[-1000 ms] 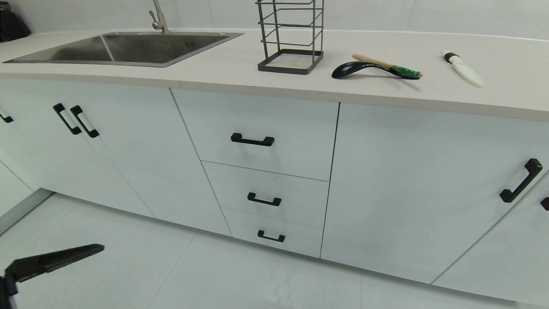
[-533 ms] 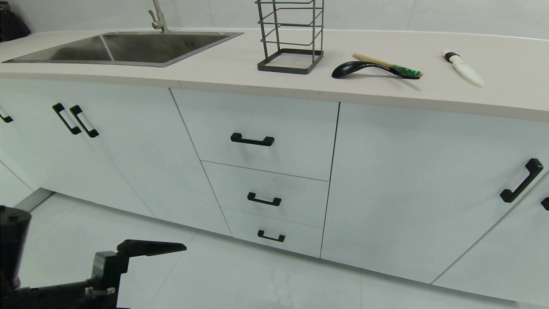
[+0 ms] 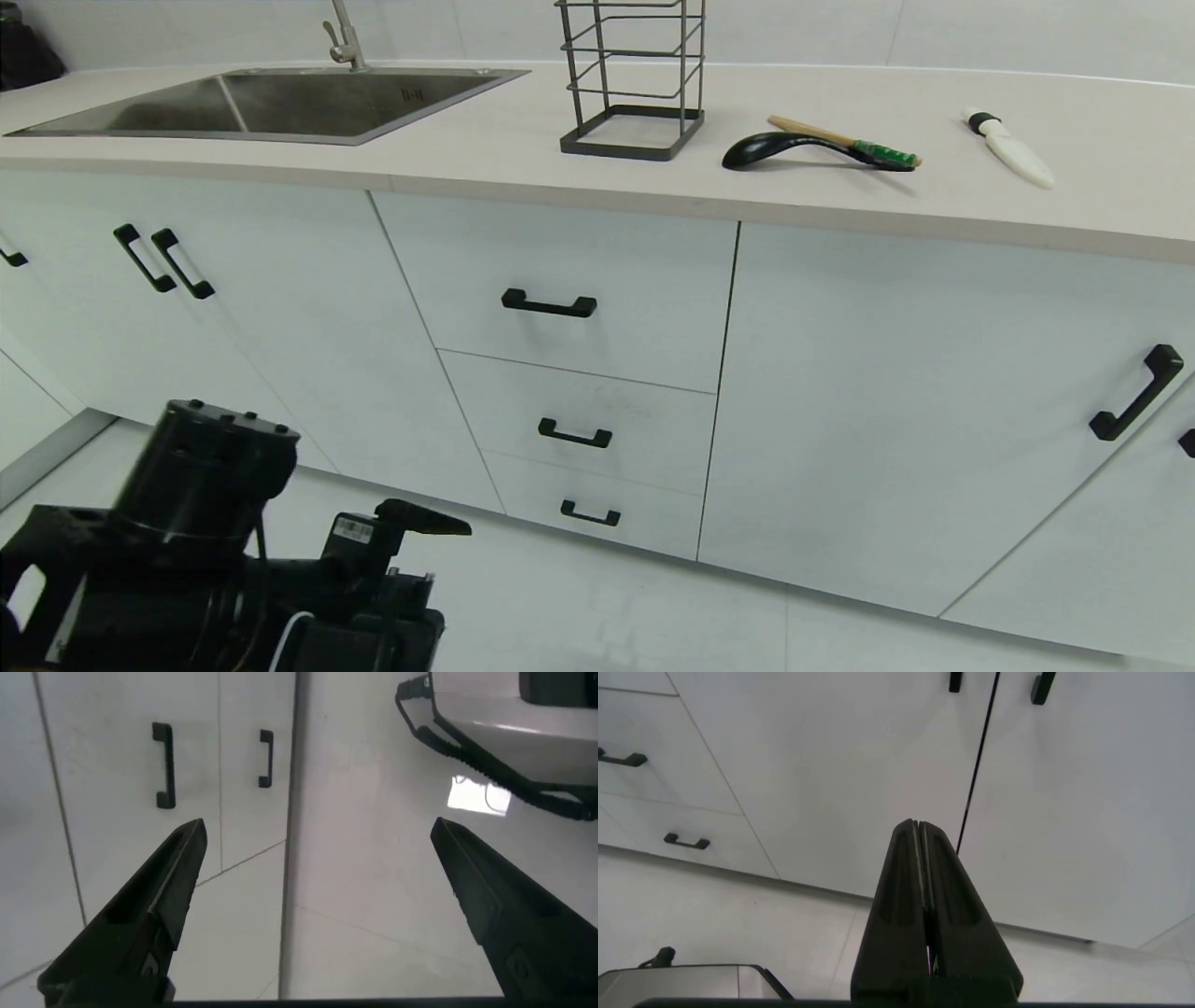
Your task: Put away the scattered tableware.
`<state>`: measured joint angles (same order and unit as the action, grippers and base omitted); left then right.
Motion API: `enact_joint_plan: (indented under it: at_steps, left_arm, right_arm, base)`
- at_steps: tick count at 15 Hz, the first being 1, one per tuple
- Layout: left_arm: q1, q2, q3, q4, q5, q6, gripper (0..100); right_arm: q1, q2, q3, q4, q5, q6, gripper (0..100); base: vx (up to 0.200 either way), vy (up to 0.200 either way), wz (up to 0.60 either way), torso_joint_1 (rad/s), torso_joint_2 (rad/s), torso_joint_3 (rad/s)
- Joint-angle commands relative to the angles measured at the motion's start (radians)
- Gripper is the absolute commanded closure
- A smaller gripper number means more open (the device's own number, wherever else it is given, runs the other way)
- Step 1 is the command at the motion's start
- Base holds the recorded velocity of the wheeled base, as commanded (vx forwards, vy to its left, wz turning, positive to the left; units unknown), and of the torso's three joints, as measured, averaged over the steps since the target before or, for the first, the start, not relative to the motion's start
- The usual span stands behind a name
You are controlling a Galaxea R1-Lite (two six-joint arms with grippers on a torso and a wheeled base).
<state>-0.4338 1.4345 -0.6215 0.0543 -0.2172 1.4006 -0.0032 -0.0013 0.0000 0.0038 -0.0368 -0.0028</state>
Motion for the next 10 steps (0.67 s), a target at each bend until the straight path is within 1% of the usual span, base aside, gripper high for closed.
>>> enact_joint_plan:
  at_steps: [1,2,3,4,5,6,7,8,10]
  left_arm:
    - [-0.005,0.107,-0.024,-0.001,0.009,0.009,0]
    - [-0.005,0.116,-0.024,-0.002,0.016,0.008,0]
    - [-0.005,0.144,-0.026,-0.014,0.039,0.001,0]
    - [-0.003,0.175,-0.024,-0.051,0.055,-0.002,0]
    - [-0.002,0.207,-0.024,-0.091,0.059,-0.019,0]
    - [-0.002,0.248,-0.026,-0.145,0.061,-0.049,0]
    - [0.000,0.299,-0.032,-0.223,0.070,-0.078,0]
    - [0.000,0.325,-0.035,-0.272,0.072,-0.078,0]
    - [0.000,0.336,-0.035,-0.297,0.072,-0.077,0]
  right_arm:
    - [0.000,0.001,0.000,0.001,0.002,0.000,100]
    - [0.000,0.001,0.000,-0.001,0.002,0.000,100]
    - [0.000,0.001,0.000,0.001,0.003,-0.002,100]
    - [0.000,0.001,0.000,0.001,0.008,-0.003,100]
    - [0.000,0.001,0.000,0.001,0.012,-0.003,100]
    - [0.000,0.001,0.000,0.001,0.015,-0.005,100]
    - [0.000,0.001,0.000,-0.001,0.015,-0.003,100]
    - [0.000,0.001,0.000,-0.001,0.015,-0.003,100]
    - [0.000,0.001,0.000,-0.001,0.015,-0.002,100]
  base:
    - [0.000,0.000,0.00,0.000,0.00,0.000]
    - [0.000,0.000,0.00,0.000,0.00,0.000]
    - [0.000,0.000,0.00,0.000,0.00,0.000]
    - [0.000,0.000,0.00,0.000,0.00,0.000]
    - [0.000,0.000,0.00,0.000,0.00,0.000]
    - [0.000,0.000,0.00,0.000,0.00,0.000]
    - [0.000,0.000,0.00,0.000,0.00,0.000]
    - [0.000,0.000,0.00,0.000,0.00,0.000]
    - [0.000,0.000,0.00,0.000,0.00,0.000]
